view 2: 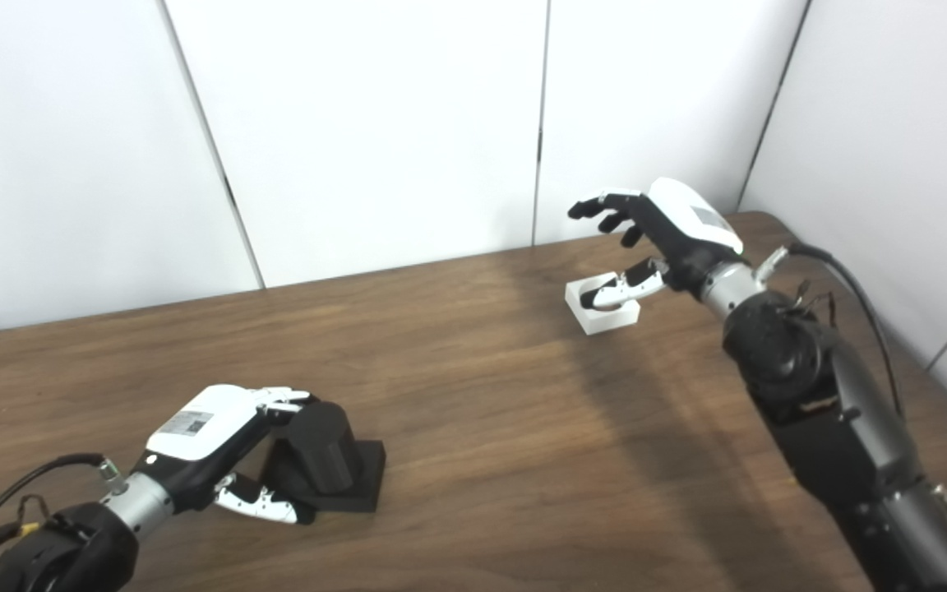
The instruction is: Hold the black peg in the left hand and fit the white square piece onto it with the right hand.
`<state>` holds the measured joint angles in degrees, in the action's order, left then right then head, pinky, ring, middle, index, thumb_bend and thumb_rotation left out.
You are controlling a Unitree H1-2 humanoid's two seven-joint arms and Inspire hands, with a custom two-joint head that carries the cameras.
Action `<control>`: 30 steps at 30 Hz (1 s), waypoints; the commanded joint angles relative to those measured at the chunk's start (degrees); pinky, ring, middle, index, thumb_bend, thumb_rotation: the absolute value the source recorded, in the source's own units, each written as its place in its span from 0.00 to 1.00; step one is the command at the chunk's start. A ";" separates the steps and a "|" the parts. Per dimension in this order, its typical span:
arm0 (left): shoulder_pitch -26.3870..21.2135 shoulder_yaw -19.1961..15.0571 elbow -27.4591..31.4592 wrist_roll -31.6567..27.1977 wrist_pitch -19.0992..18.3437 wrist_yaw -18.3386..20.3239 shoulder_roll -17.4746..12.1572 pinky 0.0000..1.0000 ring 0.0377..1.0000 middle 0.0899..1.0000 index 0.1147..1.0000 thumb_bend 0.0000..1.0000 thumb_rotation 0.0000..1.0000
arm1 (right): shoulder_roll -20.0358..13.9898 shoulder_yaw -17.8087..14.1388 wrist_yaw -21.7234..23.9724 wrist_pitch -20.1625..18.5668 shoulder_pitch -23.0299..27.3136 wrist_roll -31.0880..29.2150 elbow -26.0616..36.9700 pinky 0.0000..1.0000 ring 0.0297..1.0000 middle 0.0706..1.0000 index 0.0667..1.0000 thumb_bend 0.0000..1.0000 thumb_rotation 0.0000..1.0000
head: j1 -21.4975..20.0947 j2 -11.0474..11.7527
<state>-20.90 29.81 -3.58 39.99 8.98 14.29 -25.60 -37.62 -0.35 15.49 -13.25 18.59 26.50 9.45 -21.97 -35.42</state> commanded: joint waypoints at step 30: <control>4.23 -0.43 -1.56 0.77 3.45 1.97 -2.18 0.80 0.85 0.83 0.42 0.52 0.05 | -8.69 21.51 25.14 -4.18 21.64 24.33 -14.94 0.94 1.00 1.00 0.98 0.93 0.18 | -1.23 1.04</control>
<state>-18.79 27.89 -3.49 38.70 11.68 13.44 -25.89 -45.47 21.89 42.40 -17.68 36.56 49.17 -5.42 -23.20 -34.37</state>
